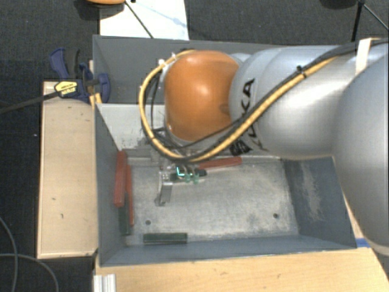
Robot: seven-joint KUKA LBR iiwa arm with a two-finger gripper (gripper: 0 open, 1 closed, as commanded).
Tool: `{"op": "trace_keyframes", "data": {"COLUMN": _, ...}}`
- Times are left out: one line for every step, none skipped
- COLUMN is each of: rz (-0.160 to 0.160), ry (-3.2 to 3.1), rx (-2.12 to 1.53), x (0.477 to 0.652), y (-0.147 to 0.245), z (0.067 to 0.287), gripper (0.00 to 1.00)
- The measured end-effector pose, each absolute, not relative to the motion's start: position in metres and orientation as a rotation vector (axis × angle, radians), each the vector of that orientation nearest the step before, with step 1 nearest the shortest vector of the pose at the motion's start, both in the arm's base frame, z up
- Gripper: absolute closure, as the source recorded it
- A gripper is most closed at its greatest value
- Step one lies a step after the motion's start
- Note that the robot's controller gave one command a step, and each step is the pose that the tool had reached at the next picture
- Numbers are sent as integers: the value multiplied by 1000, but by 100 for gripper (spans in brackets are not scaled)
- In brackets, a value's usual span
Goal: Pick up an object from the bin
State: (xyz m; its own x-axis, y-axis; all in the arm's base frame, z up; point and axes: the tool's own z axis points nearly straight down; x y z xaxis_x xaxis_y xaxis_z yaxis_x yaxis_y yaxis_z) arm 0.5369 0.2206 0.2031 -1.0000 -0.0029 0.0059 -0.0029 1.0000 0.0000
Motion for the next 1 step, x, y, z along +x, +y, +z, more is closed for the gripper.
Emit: {"op": "trace_keyframes", "data": {"rz": -2, "ry": -3144, "rx": -3, "x": 539, "y": 219, "z": 208, "gripper": 0}}
